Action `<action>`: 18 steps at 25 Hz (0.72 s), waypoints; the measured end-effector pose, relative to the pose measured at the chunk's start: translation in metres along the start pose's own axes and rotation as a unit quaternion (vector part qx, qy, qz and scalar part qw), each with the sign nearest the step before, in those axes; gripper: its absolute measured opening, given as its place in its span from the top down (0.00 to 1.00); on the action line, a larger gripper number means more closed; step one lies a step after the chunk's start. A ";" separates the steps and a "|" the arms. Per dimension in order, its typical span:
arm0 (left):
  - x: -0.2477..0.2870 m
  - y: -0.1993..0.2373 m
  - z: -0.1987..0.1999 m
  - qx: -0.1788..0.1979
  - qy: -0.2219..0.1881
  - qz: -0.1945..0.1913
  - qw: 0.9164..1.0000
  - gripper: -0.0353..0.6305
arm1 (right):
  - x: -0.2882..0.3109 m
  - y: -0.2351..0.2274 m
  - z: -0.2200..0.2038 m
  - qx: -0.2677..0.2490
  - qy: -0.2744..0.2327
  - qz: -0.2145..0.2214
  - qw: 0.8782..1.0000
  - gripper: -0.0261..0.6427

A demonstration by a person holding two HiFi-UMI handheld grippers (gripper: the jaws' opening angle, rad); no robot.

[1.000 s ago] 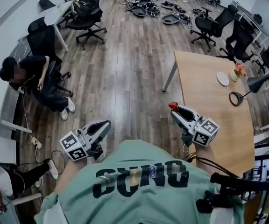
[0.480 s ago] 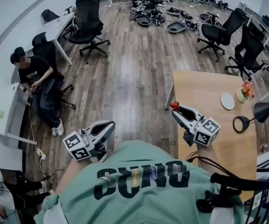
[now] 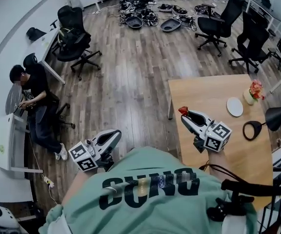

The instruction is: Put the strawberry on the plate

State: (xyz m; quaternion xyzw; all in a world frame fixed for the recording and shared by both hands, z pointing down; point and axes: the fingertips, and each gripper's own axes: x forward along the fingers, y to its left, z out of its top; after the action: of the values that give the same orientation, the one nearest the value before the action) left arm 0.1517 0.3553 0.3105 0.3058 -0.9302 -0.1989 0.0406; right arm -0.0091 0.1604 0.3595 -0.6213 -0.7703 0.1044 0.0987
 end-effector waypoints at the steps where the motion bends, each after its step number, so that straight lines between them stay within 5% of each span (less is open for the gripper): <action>1: 0.009 0.011 0.001 -0.003 0.004 -0.014 1.000 0.94 | 0.001 -0.008 0.000 0.000 0.001 -0.013 1.000 0.79; 10: 0.068 0.150 0.055 -0.022 0.038 -0.141 0.989 0.94 | 0.066 -0.061 0.032 -0.005 -0.010 -0.141 0.990 0.79; 18: 0.132 0.237 0.091 -0.025 0.076 -0.266 0.961 0.94 | 0.090 -0.089 0.045 -0.003 -0.023 -0.268 0.963 0.79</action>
State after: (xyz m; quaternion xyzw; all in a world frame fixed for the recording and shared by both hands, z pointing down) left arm -0.1037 0.4835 0.3143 0.5556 -0.8040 -0.2020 0.0643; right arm -0.1236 0.2284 0.3434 -0.3903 -0.9108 0.0859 0.1037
